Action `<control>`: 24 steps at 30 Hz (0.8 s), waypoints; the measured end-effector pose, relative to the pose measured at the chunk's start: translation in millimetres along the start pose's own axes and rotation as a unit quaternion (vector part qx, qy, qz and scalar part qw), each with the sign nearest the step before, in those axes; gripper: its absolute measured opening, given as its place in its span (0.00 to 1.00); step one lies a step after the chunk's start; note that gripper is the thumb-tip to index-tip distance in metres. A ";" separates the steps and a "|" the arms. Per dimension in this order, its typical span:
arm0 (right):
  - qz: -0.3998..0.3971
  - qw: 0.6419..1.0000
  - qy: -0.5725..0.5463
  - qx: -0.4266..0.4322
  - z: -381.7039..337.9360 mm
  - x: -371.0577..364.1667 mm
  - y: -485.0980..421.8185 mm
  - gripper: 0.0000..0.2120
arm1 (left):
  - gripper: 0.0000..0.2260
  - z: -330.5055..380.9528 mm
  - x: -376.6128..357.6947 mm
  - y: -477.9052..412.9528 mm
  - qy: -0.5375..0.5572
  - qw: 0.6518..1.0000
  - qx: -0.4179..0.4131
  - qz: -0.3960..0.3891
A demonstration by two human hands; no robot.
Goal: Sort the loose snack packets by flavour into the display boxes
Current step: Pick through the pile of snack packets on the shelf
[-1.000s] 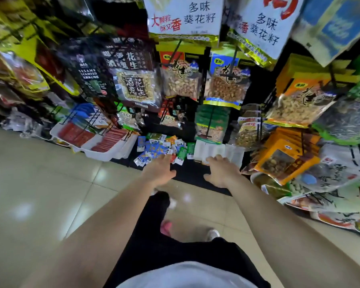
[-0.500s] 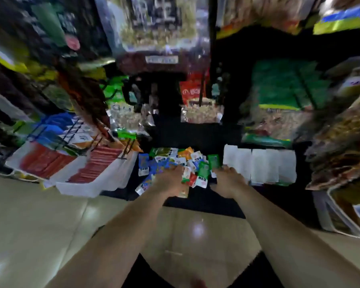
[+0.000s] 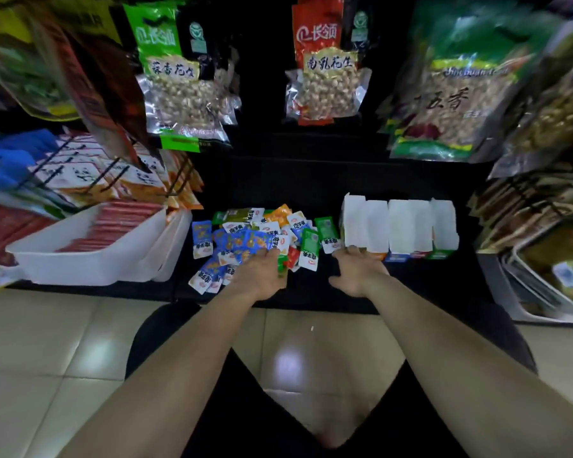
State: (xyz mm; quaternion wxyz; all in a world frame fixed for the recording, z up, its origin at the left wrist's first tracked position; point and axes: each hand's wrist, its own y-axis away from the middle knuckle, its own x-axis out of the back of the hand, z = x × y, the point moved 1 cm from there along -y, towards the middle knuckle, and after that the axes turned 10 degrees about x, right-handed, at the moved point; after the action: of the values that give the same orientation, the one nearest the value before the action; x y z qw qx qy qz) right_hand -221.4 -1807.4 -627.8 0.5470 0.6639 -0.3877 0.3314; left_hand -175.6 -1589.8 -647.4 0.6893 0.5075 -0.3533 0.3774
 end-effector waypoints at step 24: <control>0.038 0.995 -0.096 0.012 54.0 -155.0 -241.0 0.41 | 0.29 -16.6 -109.2 -185.9 -0.082 0.996 -0.042 -0.021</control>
State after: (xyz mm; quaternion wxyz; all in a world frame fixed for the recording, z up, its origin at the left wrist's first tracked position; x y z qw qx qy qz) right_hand -83.5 -1812.5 -884.7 0.4861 0.6837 -0.4596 0.2915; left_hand -61.3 -1628.6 -826.8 0.6866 0.5146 -0.4133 0.3049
